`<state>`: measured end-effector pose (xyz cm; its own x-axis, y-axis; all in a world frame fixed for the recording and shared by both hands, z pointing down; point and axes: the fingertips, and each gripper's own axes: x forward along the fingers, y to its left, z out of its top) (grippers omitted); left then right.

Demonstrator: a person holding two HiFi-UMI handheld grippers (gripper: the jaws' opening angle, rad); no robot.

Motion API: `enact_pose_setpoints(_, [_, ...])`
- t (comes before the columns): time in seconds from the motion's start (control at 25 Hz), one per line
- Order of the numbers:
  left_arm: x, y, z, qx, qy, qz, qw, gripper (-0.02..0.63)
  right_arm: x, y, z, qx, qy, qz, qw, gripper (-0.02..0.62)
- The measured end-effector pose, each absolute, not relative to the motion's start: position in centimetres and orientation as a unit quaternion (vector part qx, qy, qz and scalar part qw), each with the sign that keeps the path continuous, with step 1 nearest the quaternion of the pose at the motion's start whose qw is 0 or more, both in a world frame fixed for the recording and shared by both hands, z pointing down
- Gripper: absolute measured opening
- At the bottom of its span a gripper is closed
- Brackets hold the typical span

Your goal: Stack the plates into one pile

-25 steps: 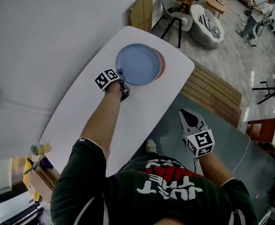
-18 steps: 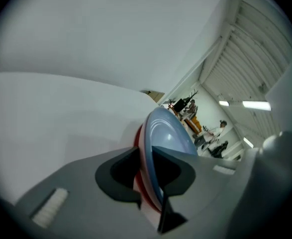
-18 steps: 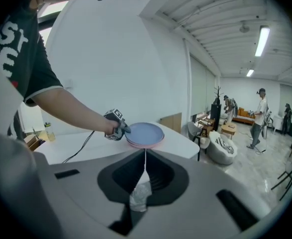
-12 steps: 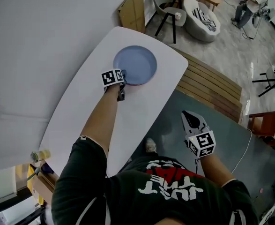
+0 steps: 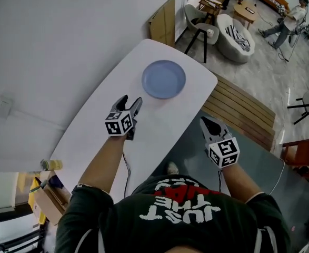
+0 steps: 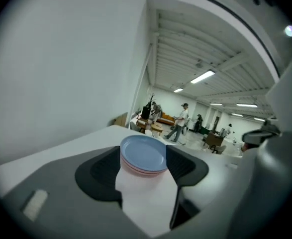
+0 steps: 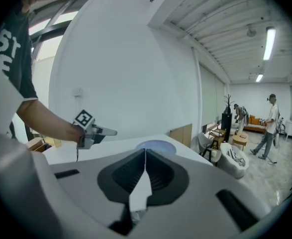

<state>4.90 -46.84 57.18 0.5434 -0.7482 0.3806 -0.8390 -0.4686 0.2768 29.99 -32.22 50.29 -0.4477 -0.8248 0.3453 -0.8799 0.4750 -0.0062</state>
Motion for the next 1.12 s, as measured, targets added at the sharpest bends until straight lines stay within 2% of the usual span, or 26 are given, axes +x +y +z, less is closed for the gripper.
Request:
enact_pose_setpoints(0.16, [2.4, -38.7, 51.8, 0.888, -0.428, 0.083, 0.146, 0.222, 26.3, -32.4, 48.8, 0.501, -0.849, 0.091, 0.141, 0.008])
enact_pose_setpoints(0.2, [1.3, -37.0, 50.9, 0.889, -0.429, 0.075, 0.140, 0.183, 25.4, -32.1, 48.6, 0.500, -0.849, 0.092, 0.140, 0.008])
enact_pose_setpoints(0.32, [-1.8, -32.7, 49.1, 0.886, -0.442, 0.054, 0.131, 0.008, 23.0, -30.7, 48.0, 0.496, -0.851, 0.093, 0.144, 0.008])
enact_pose_setpoints(0.56, [-4.8, -28.3, 48.2, 0.894, -0.430, 0.050, 0.116, 0.008, 20.6, -29.3, 46.3, 0.487, -0.855, 0.077, 0.160, 0.008])
enact_pose_setpoints(0.72, [-4.3, -28.9, 47.9, 0.888, -0.445, 0.053, 0.106, 0.008, 22.4, -29.8, 46.1, 0.493, -0.851, 0.075, 0.165, 0.008])
enact_pose_setpoints(0.96, [2.8, -34.9, 48.0, 0.884, -0.456, 0.063, 0.077, 0.008, 28.2, -36.1, 47.5, 0.480, -0.861, 0.075, 0.153, 0.008])
enact_pose_setpoints(1.12, [9.1, -40.9, 47.9, 0.866, -0.487, 0.047, 0.101, 0.008, 33.2, -42.6, 48.0, 0.457, -0.873, 0.079, 0.149, 0.008])
